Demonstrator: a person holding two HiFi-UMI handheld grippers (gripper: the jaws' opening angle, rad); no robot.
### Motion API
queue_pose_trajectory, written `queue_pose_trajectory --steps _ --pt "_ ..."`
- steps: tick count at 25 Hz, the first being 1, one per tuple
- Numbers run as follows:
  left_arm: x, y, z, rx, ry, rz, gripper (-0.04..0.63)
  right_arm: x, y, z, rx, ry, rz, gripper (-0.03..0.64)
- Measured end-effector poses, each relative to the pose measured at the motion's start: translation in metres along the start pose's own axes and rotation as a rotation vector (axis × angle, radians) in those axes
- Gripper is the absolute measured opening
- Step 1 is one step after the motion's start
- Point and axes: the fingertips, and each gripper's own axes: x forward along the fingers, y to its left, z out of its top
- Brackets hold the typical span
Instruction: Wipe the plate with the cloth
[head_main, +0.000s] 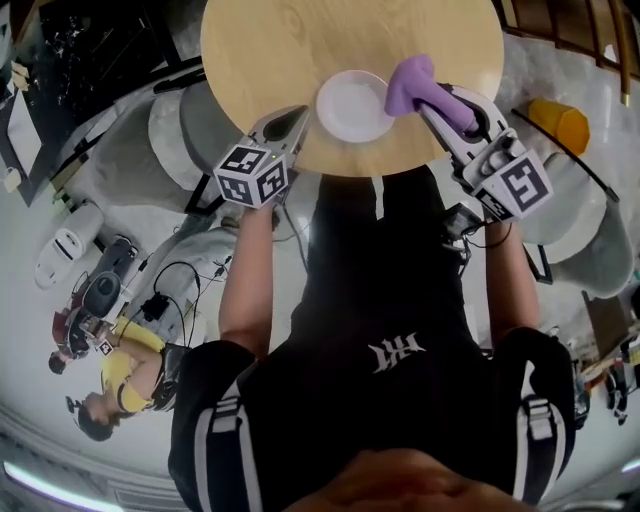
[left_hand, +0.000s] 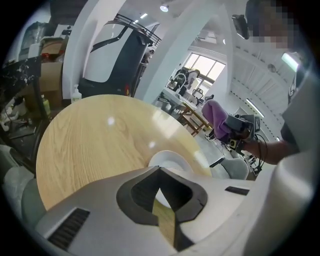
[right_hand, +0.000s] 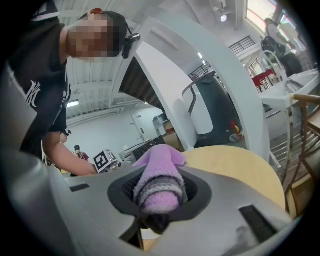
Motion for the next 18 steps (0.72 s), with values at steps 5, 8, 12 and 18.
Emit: queue_pose_trajectory --steps 5,8,12,18 --pt "0.012 0.006 -0.024 -0.034 0.027 -0.007 0.015 0.012 -0.005 -0.019 0.000 0.014 0.018 0.097" --pt "0.015 0.014 -0.026 -0.046 0.023 -0.021 0.035 0.024 -0.007 -0.022 -0.005 0.004 0.026 0.097" --pt "0.019 0.017 -0.032 -0.066 0.036 -0.043 0.091 0.029 -0.006 -0.030 -0.003 0.006 0.037 0.097" --pt "0.028 0.010 -0.035 -0.115 0.022 -0.102 0.133 0.029 -0.011 -0.043 -0.025 0.026 0.033 0.097"
